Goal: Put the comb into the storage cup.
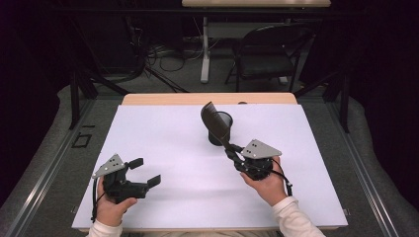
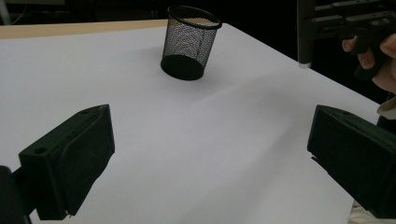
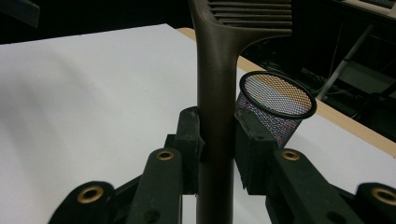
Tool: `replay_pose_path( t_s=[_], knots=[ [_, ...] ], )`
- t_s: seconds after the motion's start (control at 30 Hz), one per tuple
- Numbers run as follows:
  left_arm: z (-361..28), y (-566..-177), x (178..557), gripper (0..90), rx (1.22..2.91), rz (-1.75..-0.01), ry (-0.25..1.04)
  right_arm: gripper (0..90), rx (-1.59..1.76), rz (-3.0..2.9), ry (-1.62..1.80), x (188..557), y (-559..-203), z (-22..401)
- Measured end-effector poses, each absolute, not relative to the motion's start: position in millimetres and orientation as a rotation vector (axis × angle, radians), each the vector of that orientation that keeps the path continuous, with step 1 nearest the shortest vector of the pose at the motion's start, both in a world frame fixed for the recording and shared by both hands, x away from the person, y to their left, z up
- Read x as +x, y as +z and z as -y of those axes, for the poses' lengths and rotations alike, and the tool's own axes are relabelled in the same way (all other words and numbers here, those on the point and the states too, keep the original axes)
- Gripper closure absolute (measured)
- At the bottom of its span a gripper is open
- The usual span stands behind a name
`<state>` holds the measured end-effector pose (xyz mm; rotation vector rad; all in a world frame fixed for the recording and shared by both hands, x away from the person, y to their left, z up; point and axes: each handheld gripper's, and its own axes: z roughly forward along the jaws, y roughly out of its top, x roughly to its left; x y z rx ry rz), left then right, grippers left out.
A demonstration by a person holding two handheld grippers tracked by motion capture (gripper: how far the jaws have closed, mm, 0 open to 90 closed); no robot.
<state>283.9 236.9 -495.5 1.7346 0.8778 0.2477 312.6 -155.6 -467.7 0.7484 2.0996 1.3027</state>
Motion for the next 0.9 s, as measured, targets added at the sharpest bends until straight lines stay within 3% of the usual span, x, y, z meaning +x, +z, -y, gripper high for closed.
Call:
replay_pose_path(
  t_s=[0.13,0.4,0.6,0.7,0.9],
  knots=[
    [-231.1,-491.3,287.5,2.4,1.751,-0.870,0.230,73.1,0.750,-2.101,1.300,312.3,-468.4,155.2],
    [-220.3,-478.0,294.1,14.9,1.739,-0.852,0.234,73.1,0.754,-2.098,1.300,312.2,-469.2,154.6],
    [-210.0,-466.6,299.3,16.9,1.740,-0.838,0.231,73.1,0.758,-2.096,1.303,311.7,-469.3,154.5],
    [-205.5,-462.0,301.1,24.8,1.737,-0.829,0.229,73.1,0.755,-2.097,1.302,311.3,-469.6,153.9],
    [-196.4,-454.6,304.2,28.8,1.730,-0.826,0.236,73.1,0.751,-2.097,1.295,310.4,-470.9,151.7]
  ],
)
